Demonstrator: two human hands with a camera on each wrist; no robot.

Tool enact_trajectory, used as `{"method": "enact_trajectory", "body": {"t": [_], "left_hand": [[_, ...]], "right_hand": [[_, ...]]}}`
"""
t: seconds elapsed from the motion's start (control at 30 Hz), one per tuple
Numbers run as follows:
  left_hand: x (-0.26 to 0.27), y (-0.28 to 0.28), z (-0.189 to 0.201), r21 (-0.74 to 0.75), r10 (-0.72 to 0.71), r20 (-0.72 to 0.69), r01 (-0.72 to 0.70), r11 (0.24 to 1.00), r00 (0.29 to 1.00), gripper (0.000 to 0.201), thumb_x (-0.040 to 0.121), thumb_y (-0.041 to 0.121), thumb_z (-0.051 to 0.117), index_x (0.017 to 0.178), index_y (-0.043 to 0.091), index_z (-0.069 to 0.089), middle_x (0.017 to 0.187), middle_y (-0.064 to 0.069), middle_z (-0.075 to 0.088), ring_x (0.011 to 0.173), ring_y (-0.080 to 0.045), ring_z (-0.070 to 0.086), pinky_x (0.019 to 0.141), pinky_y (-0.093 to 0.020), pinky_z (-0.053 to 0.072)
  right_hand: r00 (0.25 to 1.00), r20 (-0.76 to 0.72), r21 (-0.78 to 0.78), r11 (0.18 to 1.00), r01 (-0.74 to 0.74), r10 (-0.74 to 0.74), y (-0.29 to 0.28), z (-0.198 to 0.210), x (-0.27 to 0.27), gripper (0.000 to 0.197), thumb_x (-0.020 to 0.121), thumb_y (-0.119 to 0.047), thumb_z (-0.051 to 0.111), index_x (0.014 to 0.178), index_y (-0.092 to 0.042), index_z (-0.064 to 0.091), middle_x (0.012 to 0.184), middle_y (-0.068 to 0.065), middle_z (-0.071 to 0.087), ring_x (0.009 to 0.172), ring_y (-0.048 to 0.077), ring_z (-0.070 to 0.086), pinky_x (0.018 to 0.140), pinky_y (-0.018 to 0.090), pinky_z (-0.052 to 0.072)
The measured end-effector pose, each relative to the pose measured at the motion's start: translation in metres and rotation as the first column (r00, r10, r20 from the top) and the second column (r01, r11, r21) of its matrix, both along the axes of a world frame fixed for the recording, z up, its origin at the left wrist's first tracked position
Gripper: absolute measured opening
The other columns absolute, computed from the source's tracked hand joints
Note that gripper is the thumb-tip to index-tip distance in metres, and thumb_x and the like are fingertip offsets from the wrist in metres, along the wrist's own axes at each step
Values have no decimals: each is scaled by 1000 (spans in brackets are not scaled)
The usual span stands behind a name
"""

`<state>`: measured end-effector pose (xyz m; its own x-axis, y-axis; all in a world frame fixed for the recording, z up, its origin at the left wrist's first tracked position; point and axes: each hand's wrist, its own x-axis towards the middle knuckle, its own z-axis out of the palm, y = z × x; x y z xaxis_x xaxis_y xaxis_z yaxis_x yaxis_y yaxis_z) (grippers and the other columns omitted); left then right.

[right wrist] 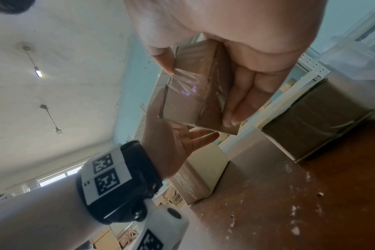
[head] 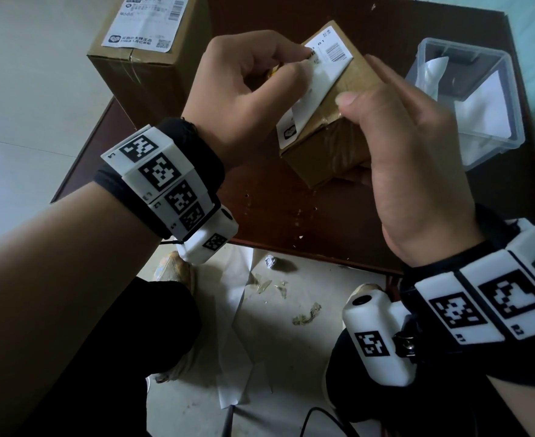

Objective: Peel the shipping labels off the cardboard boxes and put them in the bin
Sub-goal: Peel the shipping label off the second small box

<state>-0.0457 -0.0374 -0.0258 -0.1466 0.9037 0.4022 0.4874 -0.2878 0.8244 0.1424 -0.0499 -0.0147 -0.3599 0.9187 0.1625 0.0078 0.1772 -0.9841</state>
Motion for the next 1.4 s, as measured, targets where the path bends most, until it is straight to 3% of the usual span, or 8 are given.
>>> {"method": "enact_trajectory", "body": {"t": [0.13,0.4,0.67,0.77,0.97,1.1,1.23,1.4], "left_hand": [[-1,0,0,-1,-3,-4,3,1000,1000,35,87,32,56,99,7,78,98,-13,77,97,-30,70,84,-49,55],[-1,1,-1,3,10,-24,-10,1000,1000,38,87,35,56,102,9,78,100,-12,77,97,-28,70,81,-48,55],[-1,2,-2,35,10,-28,-9,999,1000,33,87,31,56,99,9,78,94,-15,76,87,-30,69,67,-41,53],[-1,2,-2,43,13,-27,-11,999,1000,32,88,30,56,99,9,78,93,-16,76,86,-31,69,67,-44,53],[-1,2,-2,46,14,-37,-12,999,999,36,87,31,54,102,8,78,96,-17,76,89,-32,69,68,-45,52],[-1,2,-2,47,22,-33,-20,999,999,35,87,30,54,101,8,78,95,-19,75,88,-34,68,68,-46,52],[0,2,-2,52,19,-36,-17,998,999,35,87,30,54,100,8,78,96,-19,75,89,-34,68,68,-46,52],[1,2,-1,50,24,-30,-23,998,999,37,85,32,54,100,8,78,94,-20,75,87,-35,67,66,-44,51]], "right_hand": [[1000,8,2,1000,0,0,1,-1,0,32,104,-21,51,126,-6,69,114,32,64,108,48,62,87,54,60],[1000,10,9,1000,13,-13,0,-1,-1,33,104,-22,52,128,-8,70,114,31,65,108,47,62,87,53,59],[1000,4,-9,1000,16,-16,-1,-1,-2,36,103,-24,52,131,-9,69,116,28,67,110,43,66,90,50,62],[1000,2,-3,1000,16,-16,-2,-1,-2,35,104,-22,52,131,-9,69,115,29,67,110,44,65,92,55,61],[1000,-10,-5,1000,15,-15,-3,0,-2,33,105,-20,51,130,-7,69,116,28,67,109,42,66,88,45,63],[1000,17,6,1000,15,-16,-2,-1,-2,33,105,-21,51,130,-8,68,113,29,67,107,45,64,87,54,60],[1000,12,-1,1000,18,-18,-3,0,-3,35,106,-20,51,134,-8,67,114,22,70,108,38,67,87,40,62],[1000,3,12,1000,10,-10,-4,0,-3,33,105,-19,51,131,-8,68,116,26,68,109,40,66,89,44,61]]}}
